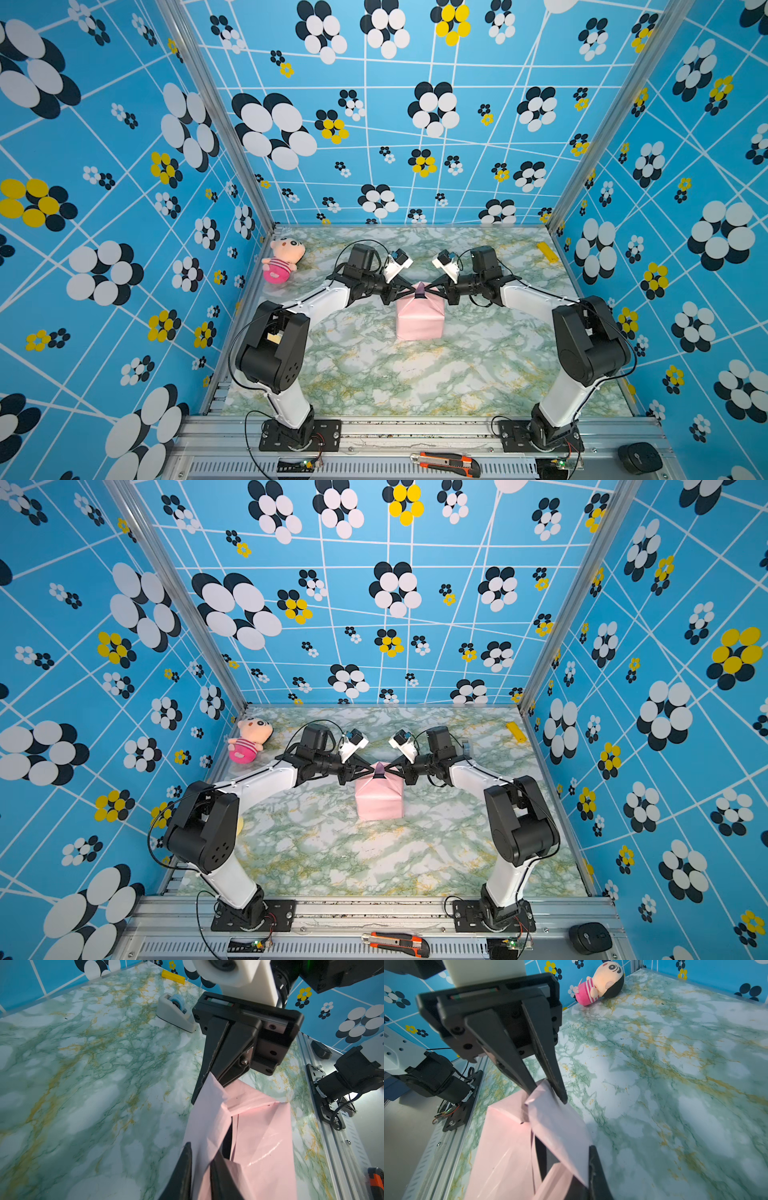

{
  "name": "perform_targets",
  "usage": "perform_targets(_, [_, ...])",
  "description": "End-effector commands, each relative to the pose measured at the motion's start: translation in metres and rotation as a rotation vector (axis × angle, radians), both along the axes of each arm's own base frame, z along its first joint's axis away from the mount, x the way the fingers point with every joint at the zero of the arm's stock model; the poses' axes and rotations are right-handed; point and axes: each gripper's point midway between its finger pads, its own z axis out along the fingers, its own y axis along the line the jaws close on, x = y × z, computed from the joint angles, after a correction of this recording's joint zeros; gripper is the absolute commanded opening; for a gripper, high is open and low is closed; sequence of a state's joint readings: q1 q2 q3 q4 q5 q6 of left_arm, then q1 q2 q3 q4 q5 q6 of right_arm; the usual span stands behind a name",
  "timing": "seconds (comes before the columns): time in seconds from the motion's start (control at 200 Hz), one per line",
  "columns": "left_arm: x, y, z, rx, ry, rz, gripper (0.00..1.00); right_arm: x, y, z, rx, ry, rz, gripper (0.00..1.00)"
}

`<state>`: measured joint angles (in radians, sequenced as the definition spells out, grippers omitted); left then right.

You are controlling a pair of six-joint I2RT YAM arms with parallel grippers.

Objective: Wrap a gift box in wrapping paper
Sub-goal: Fold the wrapping paper for the gift box.

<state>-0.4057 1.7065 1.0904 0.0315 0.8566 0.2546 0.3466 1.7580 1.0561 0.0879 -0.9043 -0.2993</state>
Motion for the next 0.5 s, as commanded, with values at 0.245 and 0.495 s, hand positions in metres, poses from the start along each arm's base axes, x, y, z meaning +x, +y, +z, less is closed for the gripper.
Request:
perform_targets(0.245, [-0.018, -0.007, 0.002, 0.027, -0.049, -0.036, 0.04, -0.011, 0.003, 0.017, 0.041, -0.044, 0.038, 0.11])
perform_targets(0.495, [-0.022, -0.004, 0.002, 0.059, -0.088, -0.029, 0.00, -0.019, 0.007, 0.032, 0.101, -0.010, 0.070, 0.25])
